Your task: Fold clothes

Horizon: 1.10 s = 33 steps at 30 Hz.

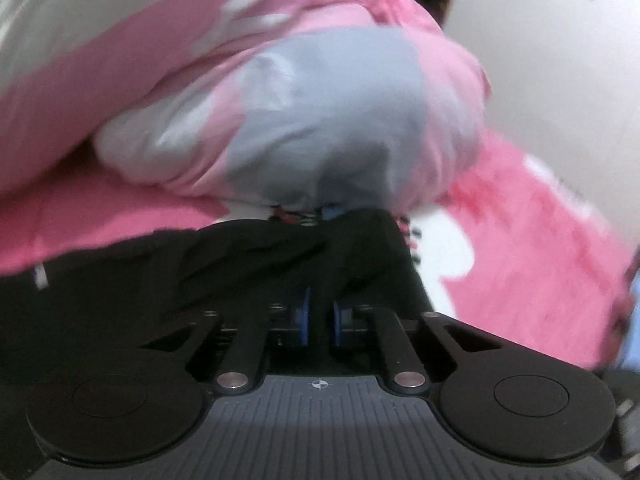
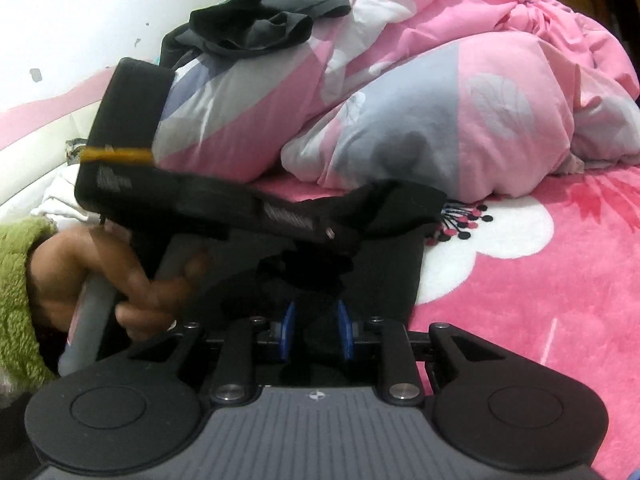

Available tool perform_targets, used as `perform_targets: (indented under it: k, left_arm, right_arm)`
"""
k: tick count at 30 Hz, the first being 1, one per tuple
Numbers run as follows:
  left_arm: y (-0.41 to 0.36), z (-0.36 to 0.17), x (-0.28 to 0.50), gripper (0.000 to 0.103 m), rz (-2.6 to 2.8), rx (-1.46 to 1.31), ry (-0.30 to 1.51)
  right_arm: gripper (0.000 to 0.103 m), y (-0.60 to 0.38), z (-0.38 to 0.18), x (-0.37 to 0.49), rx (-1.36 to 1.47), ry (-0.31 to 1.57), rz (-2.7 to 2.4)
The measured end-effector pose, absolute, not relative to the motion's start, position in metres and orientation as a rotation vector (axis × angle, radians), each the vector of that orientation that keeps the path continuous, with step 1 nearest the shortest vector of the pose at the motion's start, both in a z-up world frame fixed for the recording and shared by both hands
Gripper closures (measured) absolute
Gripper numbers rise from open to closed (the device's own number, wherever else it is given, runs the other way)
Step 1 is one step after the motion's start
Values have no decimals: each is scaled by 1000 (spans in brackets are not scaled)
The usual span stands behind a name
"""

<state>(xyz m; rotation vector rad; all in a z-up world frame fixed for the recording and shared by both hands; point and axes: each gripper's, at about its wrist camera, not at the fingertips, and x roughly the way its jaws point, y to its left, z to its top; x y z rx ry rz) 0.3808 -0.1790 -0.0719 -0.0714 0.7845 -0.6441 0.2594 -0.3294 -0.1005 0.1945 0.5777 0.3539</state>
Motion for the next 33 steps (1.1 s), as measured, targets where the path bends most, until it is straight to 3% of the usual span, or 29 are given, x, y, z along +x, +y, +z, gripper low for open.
perform_targets:
  k: [11, 19, 24, 26, 28, 33]
  left_arm:
    - [-114, -99, 425, 93, -619, -508, 887]
    - [-85, -86, 428, 74, -517, -582, 830]
    - [-72, -74, 421, 71, -473, -544, 808]
    - [-76, -70, 414, 65, -534, -487, 812]
    - [-82, -68, 408, 48, -582, -446, 819]
    - [-97, -67, 410, 47, -594, -441, 825]
  right_arm:
    - [78, -332, -102, 260, 210, 591, 359]
    - [78, -333, -104, 262, 221, 603, 351]
    - [77, -333, -104, 263, 225, 604, 351]
    - [77, -334, -103, 262, 224, 597, 358]
    - [77, -330, -97, 255, 199, 540, 396]
    - [66, -307, -82, 236, 38, 419, 492]
